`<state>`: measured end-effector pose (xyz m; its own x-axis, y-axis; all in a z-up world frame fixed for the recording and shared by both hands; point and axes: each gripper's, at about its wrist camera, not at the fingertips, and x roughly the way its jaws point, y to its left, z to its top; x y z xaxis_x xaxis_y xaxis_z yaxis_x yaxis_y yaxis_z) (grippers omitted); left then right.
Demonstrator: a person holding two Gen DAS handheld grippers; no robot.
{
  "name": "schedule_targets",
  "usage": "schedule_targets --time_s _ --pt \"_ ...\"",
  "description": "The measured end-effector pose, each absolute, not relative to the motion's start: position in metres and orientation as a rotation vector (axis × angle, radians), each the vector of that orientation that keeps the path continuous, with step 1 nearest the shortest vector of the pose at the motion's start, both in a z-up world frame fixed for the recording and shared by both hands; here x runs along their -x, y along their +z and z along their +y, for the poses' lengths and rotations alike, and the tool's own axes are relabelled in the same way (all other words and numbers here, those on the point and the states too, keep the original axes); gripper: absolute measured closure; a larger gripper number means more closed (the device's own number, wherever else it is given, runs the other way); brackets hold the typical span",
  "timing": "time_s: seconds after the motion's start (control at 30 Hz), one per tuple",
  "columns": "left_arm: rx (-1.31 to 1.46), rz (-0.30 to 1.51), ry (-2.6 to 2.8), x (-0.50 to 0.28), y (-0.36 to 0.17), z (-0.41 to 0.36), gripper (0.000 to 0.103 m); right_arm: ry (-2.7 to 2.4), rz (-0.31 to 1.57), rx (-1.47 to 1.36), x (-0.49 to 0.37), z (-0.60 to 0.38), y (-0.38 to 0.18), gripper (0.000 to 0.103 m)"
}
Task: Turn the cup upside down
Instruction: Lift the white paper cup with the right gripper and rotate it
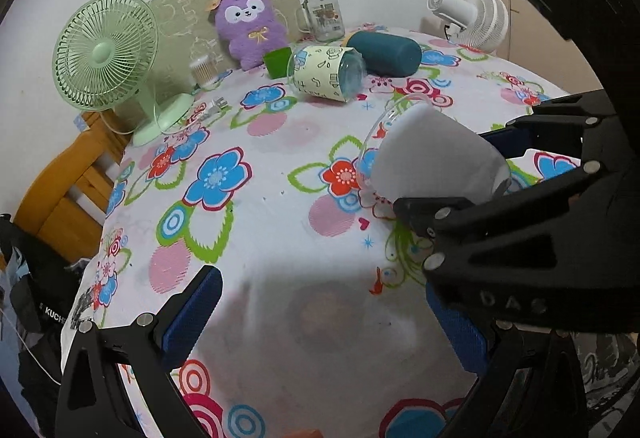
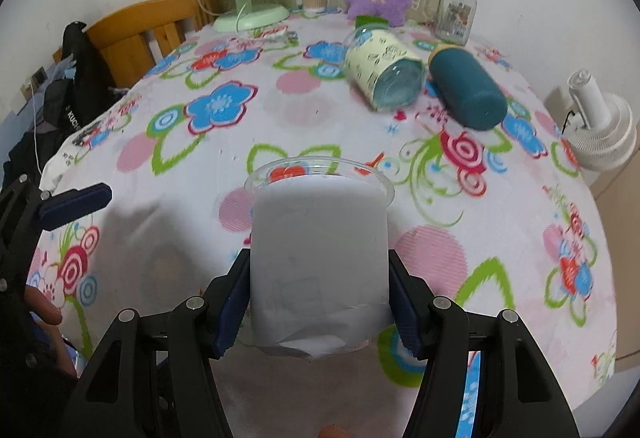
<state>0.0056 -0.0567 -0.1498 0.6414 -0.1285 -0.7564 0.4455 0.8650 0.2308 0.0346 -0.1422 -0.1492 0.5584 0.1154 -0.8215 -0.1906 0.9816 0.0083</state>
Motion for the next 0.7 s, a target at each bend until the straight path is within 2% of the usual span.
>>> schedule_targets --time_s 0.17,0.23,0.37,0.43,0.7 --pt "-0.407 0.816 -0.337 -0.005 -0.149 -0.054 0.000 0.188 0.958 0.101 -0.033 -0.138 -0.146 0.033" --pt "-0.397 0.817 -0.337 -0.006 -0.148 -0.052 0.000 0.184 0.966 0.118 -0.033 -0.136 -0.146 0.019" --pt "-0.364 0.824 -0.341 -0.008 -0.145 -0.048 0.000 0.196 0.971 0.117 -0.033 -0.138 -0.141 0.013" --pt "-0.356 0.823 -0.336 -0.008 -0.142 -0.048 0.000 0.199 0.977 0.092 -0.033 -0.143 -0.137 0.007" --pt "-0.312 0.799 -0.336 -0.003 -0.127 -0.055 0.000 0.272 0.968 -0.058 -0.028 -0.178 -0.113 0.007"
